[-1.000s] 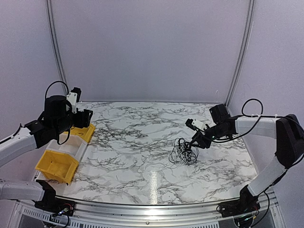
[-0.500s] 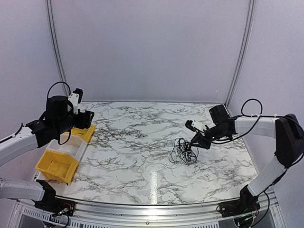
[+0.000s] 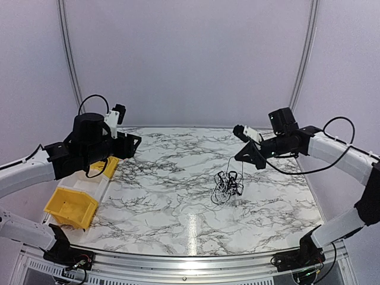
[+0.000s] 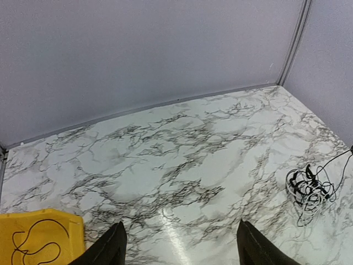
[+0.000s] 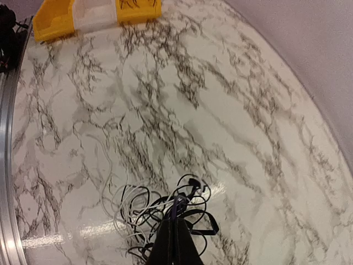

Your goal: Untangle the cables

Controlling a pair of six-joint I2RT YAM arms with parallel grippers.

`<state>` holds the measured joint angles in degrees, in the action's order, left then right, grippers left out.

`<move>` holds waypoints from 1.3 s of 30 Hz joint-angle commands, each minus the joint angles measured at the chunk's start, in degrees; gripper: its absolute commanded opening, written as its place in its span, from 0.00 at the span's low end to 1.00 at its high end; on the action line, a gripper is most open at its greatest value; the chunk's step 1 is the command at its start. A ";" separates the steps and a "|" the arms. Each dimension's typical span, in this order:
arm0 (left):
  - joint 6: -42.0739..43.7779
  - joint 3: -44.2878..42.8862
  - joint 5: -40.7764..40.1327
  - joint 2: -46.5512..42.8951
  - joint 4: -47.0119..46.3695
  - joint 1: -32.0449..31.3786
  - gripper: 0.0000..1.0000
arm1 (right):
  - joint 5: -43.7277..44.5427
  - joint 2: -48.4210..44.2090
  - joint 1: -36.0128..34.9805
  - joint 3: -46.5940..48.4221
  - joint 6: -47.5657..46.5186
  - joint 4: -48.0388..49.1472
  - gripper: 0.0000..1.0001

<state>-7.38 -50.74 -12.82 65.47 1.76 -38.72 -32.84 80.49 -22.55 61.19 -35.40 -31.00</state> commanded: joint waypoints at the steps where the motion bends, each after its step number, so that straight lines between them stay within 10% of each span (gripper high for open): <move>1: -10.31 -6.40 -7.87 6.11 -2.11 -7.67 0.71 | -4.75 -5.20 -2.32 6.89 0.86 -2.98 0.00; 14: -4.44 -11.04 0.65 29.08 -31.12 -25.71 0.72 | -9.47 -0.95 -7.30 14.31 4.41 -5.18 0.00; 28: -12.43 -21.43 -9.50 47.05 -38.12 -25.87 0.60 | -14.11 -5.10 -7.78 10.60 7.77 -3.53 0.00; 39: -15.39 -22.63 -15.02 56.62 -40.87 -25.18 0.51 | -25.61 -3.34 -7.78 30.76 4.11 -14.17 0.00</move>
<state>-21.98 -73.89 -24.73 120.27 -36.45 -64.12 -52.36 77.06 -29.78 82.65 -30.20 -42.11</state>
